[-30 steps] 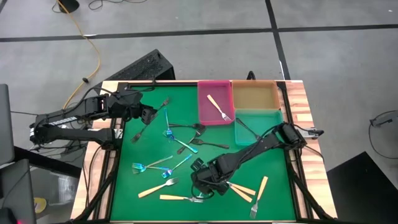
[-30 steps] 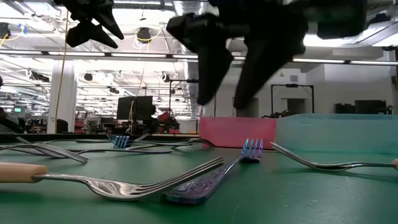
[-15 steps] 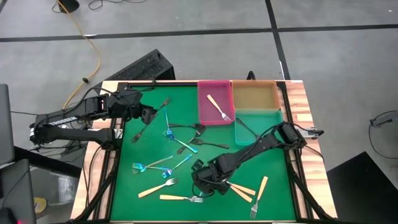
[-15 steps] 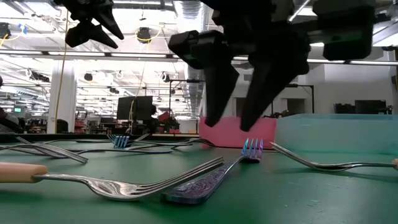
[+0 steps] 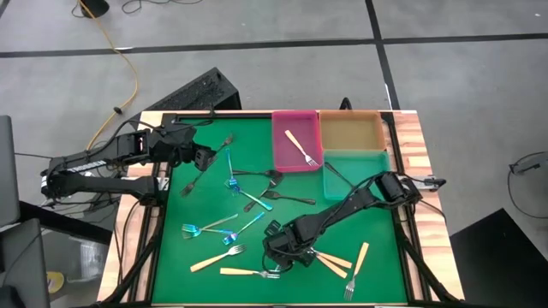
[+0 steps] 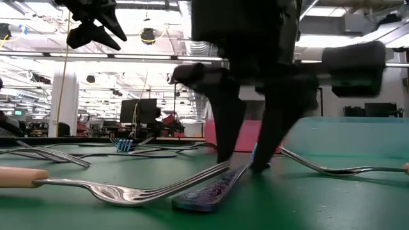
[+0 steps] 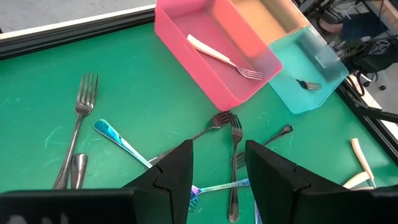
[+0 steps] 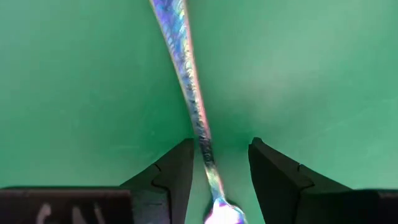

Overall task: Sort silverware by color (type)
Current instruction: Put the blue fork into the orange bin

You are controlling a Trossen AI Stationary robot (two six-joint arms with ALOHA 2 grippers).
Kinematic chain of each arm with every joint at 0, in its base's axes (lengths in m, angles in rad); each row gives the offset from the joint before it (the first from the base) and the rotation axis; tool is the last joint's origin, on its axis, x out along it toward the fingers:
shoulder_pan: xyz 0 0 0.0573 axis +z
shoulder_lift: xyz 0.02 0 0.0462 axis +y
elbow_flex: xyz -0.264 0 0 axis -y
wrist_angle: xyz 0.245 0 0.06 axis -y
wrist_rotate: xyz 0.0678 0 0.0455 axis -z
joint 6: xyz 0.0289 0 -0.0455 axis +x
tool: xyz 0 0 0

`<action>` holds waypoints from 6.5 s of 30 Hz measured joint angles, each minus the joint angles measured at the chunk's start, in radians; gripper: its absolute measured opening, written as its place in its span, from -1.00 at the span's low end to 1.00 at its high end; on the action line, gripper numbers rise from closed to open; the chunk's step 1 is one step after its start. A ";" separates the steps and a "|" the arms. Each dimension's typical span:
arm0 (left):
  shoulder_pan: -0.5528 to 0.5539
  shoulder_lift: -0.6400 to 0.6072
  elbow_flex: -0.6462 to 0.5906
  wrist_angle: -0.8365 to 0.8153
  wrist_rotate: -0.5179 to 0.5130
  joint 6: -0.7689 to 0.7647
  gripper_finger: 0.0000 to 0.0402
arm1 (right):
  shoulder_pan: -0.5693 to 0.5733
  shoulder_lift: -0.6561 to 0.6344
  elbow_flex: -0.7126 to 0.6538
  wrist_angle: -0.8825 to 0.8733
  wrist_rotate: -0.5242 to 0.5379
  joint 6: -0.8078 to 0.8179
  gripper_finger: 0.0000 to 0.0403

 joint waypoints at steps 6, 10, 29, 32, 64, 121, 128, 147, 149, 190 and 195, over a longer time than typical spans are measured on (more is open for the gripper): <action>0.000 0.000 0.000 -0.007 0.000 0.000 -0.36 | -0.007 -0.001 0.000 -0.010 0.000 0.000 -0.13; 0.000 0.000 0.000 -0.007 0.000 0.000 -0.36 | -0.005 0.002 0.000 -0.018 -0.001 0.000 -0.13; 0.000 0.000 0.000 -0.008 -0.012 -0.003 -0.36 | -0.008 0.050 0.004 -0.056 0.001 0.050 -0.52; 0.000 0.000 0.000 -0.008 -0.021 -0.005 -0.36 | -0.012 0.050 0.004 -0.056 -0.001 0.078 -0.62; 0.000 0.000 0.000 -0.008 -0.030 -0.006 -0.36 | -0.138 0.063 0.153 -0.159 0.027 0.311 -0.85; 0.000 0.000 0.000 -0.011 -0.043 0.059 -0.36 | -0.855 -0.059 0.490 -0.623 0.009 0.273 -0.83; 0.000 0.000 0.000 -0.009 -0.088 0.060 -0.36 | -0.964 -0.128 0.457 -0.630 0.011 0.182 -0.84; 0.000 0.000 0.000 -0.007 -0.235 0.039 -0.36 | -1.284 -0.184 0.456 -0.715 -0.041 0.048 -0.84; 0.000 0.000 0.000 -0.007 -0.242 0.039 -0.36 | -1.306 -0.196 0.456 -0.718 -0.049 0.044 -0.84; 0.000 0.000 0.000 -0.007 -0.315 0.014 -0.36 | -1.375 -0.513 -0.563 -0.062 0.036 0.072 -0.84; 0.000 0.000 0.000 -0.007 -0.317 0.013 -0.36 | -1.373 -0.465 -0.563 -0.059 0.038 0.079 -0.84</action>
